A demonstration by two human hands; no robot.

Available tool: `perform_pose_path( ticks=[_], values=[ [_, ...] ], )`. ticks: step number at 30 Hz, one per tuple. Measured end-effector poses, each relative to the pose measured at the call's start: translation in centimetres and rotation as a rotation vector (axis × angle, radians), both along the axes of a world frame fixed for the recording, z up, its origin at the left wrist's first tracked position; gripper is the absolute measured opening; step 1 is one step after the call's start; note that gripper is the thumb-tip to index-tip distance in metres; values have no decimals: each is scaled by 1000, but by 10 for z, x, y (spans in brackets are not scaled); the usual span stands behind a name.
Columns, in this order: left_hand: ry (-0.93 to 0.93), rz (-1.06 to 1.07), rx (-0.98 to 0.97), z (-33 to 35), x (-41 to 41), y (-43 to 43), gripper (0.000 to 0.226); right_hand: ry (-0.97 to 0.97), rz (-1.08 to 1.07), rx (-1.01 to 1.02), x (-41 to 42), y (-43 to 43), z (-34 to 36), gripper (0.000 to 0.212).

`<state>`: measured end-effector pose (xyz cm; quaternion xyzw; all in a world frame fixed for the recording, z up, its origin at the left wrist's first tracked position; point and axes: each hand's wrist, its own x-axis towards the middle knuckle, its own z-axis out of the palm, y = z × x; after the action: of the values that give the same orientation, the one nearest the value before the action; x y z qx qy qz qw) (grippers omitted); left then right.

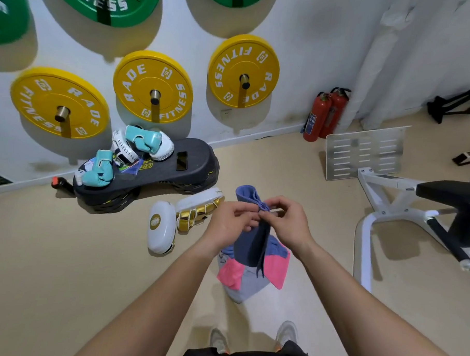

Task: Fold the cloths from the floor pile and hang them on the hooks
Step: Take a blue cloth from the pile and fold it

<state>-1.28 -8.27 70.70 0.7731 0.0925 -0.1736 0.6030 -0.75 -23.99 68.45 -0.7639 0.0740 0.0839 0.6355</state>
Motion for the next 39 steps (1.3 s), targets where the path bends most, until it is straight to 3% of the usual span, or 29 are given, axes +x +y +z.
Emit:
perform_pose_path(
  ticks=[3,5,7,10,13,17,20,24,29,32,36,39],
  values=[
    [-147,24,237,-5,6,21,22,-27,119,-51,8,-2,8,15],
    [-279,-3,491,-9,12,36,51,-54,212,-56,12,-3,20,16],
    [-293,-87,584,-7,19,44,78,-80,283,-44,15,-6,34,14],
    [-241,-174,550,-4,32,53,77,-105,340,-54,18,-14,53,12],
    [-321,-207,483,3,39,59,32,-117,353,-135,24,-29,62,17],
    [-250,-182,256,28,33,51,13,-93,166,-405,30,-47,56,20],
    [-320,-228,200,41,29,34,10,-5,216,-462,29,-48,62,19],
    [-432,-263,180,55,31,17,13,80,487,-461,34,-49,88,27],
    [-485,-248,175,63,34,19,16,-174,669,-618,48,-27,115,17],
    [-421,-117,97,57,36,29,24,-284,647,-635,54,-16,128,12],
    [-326,-117,37,42,31,38,43,-356,628,-572,59,-4,145,8],
    [-219,-92,26,24,26,31,23,-357,613,-507,65,0,163,12]
  ],
)
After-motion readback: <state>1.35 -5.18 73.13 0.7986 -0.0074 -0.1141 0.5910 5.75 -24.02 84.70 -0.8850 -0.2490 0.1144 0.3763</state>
